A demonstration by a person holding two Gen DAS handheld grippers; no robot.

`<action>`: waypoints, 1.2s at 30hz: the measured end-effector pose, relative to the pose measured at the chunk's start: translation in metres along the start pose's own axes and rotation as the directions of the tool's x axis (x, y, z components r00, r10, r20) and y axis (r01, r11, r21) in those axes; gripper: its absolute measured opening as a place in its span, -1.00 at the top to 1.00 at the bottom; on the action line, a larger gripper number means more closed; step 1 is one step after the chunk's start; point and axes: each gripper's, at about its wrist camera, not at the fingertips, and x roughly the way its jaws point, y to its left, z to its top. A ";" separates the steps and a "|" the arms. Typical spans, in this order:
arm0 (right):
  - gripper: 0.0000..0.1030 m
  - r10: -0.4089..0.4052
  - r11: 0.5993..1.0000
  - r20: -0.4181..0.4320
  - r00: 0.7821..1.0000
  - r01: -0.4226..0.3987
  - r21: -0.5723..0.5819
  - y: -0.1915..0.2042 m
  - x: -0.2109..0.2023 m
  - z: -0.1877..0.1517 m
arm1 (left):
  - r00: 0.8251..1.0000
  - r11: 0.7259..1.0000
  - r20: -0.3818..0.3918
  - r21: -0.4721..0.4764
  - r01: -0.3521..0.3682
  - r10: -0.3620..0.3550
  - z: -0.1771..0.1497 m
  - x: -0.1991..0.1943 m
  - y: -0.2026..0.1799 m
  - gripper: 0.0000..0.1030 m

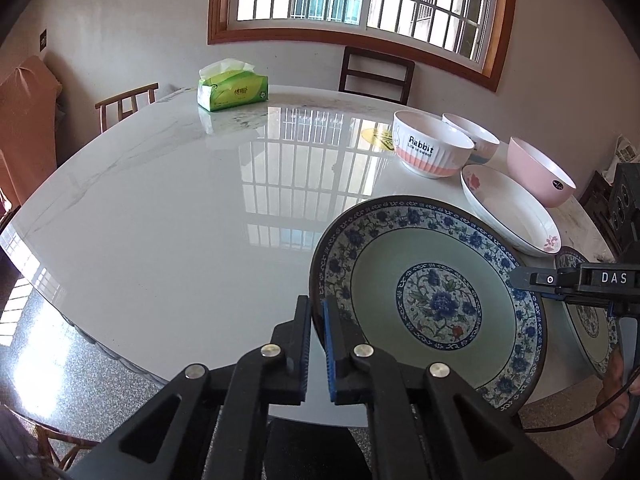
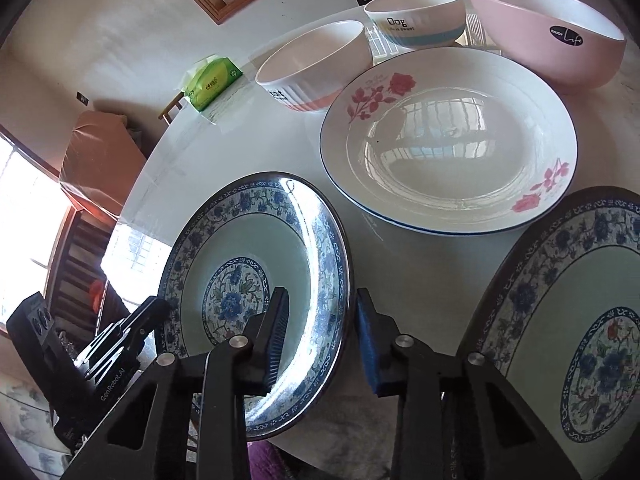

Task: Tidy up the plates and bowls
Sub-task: 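Grasp the rim of the larger blue-and-white plate with the left tool, then lift the blue-and-white plate and carry it toward the other blue-and-white plate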

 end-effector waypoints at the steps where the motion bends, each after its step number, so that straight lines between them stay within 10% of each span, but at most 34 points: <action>1: 0.47 0.009 1.000 0.002 1.000 -0.009 0.002 0.000 0.000 0.001 | 1.000 1.000 0.001 0.001 -0.009 0.009 0.001 0.001 0.001 0.90; 30: 0.44 0.030 0.997 0.073 0.997 -0.025 -0.066 0.050 0.030 0.015 | 0.998 0.994 0.066 -0.102 0.024 -0.017 0.016 -0.014 0.045 0.99; 36: 0.09 0.072 0.997 0.218 0.973 -0.063 -0.046 0.012 -0.056 -0.016 | 0.978 0.982 0.096 0.057 0.180 -0.185 0.011 -0.047 -0.025 -0.23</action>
